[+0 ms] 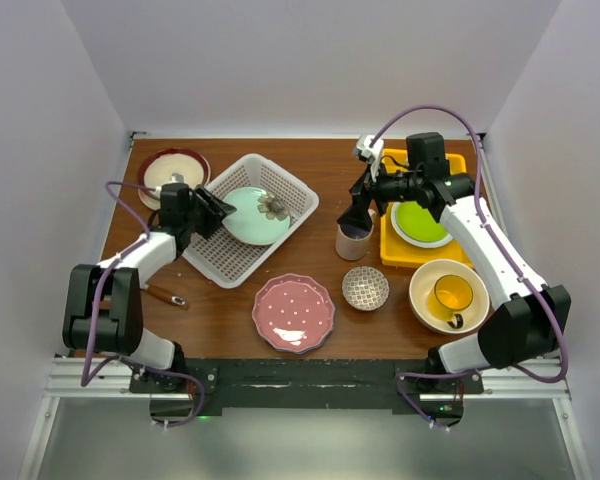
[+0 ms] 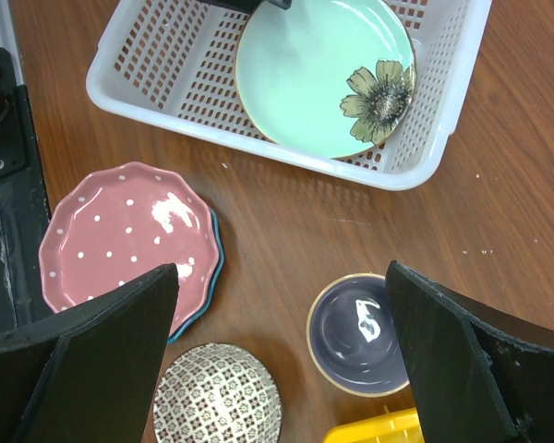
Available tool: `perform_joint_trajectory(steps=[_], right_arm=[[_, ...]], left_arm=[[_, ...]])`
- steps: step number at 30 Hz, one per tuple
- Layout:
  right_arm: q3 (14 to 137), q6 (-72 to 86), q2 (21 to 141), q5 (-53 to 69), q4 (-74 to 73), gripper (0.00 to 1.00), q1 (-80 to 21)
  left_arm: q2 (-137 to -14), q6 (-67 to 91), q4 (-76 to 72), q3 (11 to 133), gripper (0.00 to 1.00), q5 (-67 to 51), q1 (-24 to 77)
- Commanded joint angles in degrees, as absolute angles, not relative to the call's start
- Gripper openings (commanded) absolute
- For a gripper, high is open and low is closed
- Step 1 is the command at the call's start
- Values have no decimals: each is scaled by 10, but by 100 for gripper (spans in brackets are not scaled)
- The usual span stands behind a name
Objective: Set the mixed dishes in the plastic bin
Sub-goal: Place the plate in the plastic bin.
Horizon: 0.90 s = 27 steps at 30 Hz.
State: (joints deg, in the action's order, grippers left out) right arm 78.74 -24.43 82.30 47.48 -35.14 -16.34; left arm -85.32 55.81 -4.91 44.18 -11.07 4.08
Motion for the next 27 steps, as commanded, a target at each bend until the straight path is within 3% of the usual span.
perform_joint_trajectory(steps=[1,8,27], right_arm=[[795,-237,815,478,-337,98,-162],[799,-254,816,475,-351,98,-162],[836,-458,828,540,-506,98,-173]], left_arm=[[-845,527,-52,480,64,-106,44],[-804,476,23,515,72,-69,44],[-667,418,97,529,75,-2,44]])
